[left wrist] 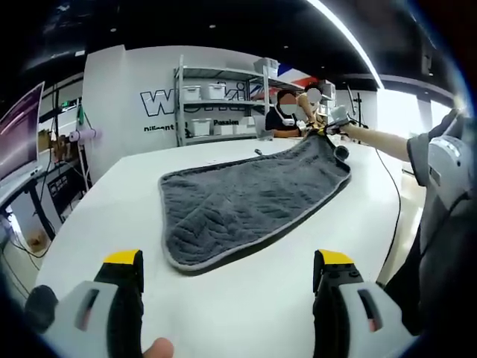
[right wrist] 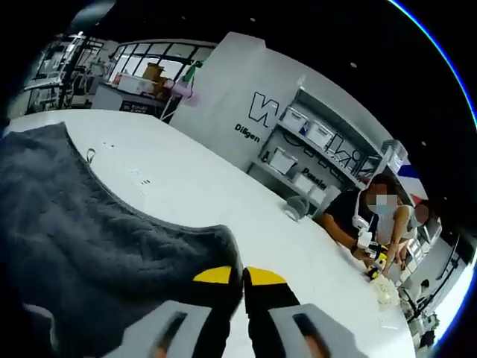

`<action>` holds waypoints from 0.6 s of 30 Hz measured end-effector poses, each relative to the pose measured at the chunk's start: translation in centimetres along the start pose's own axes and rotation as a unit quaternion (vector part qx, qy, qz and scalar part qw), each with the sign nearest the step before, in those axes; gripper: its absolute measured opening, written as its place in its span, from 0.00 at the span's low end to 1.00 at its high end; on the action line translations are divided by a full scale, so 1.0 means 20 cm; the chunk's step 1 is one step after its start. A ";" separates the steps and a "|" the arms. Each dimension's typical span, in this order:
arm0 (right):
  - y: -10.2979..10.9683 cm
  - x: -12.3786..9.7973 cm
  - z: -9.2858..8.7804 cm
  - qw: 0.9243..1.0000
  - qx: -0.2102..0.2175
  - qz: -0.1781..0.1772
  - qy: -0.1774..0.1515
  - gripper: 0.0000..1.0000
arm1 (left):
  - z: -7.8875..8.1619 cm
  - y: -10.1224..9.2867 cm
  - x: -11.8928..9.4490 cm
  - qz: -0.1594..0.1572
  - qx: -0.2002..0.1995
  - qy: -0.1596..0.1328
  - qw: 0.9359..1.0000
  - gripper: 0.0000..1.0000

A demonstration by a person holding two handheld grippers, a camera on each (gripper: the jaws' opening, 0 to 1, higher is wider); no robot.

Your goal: Fold the towel on the table until its edges align and the towel forms a compact rectangular stack.

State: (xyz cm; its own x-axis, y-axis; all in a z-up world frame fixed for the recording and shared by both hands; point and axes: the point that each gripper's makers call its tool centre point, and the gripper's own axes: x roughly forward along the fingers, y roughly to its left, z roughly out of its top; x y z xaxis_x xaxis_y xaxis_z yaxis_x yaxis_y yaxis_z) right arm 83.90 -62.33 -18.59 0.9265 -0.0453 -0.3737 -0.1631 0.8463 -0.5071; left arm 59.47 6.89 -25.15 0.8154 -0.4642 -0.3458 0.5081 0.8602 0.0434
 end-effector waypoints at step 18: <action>0.00 -0.03 -0.03 1.000 0.012 -0.004 0.004 0.23 | 0.00 0.00 0.00 -0.002 -0.002 -0.001 1.000 0.99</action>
State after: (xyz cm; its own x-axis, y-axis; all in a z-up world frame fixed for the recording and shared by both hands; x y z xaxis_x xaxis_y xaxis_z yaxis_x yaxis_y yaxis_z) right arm 83.03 -62.60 -18.87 0.9253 -0.0569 -0.3750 -0.1465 0.8584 -0.4917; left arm 59.41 6.91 -25.22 0.8138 -0.4683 -0.3441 0.5107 0.8589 0.0388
